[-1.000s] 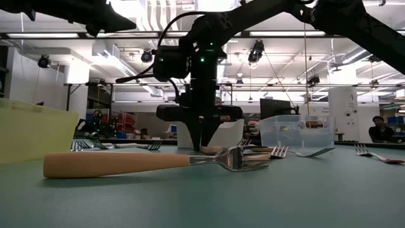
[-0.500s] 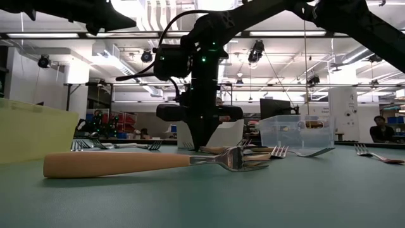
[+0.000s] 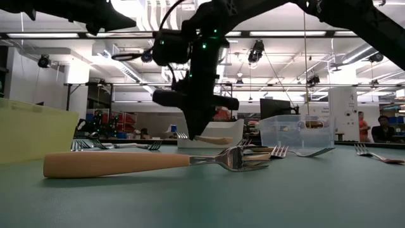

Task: Sort silverware by color (type)
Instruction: Put the light orange fork into the transparent bin

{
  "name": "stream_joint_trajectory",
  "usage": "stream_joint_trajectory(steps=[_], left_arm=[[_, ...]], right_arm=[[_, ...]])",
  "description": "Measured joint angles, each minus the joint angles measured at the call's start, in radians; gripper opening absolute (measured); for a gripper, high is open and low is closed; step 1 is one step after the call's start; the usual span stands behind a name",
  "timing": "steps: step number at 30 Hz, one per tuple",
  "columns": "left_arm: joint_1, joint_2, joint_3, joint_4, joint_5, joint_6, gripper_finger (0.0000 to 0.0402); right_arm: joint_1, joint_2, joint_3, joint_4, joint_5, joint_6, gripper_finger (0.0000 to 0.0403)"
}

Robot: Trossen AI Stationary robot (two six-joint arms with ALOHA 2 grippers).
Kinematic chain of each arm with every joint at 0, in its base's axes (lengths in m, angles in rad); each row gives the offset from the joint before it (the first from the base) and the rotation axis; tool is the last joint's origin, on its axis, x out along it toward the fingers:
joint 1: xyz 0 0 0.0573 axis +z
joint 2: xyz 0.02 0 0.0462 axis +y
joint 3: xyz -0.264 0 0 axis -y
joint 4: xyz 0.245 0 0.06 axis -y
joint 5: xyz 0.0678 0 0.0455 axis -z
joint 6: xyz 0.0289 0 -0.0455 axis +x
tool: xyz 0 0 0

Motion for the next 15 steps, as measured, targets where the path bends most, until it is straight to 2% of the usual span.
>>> stream_joint_trajectory(steps=[15], left_arm=[[0.000, 0.000, 0.000, 0.000, 0.000, 0.000, 0.0000]], right_arm=[[0.027, -0.011, 0.019, 0.000, 0.029, -0.037, 0.0019]])
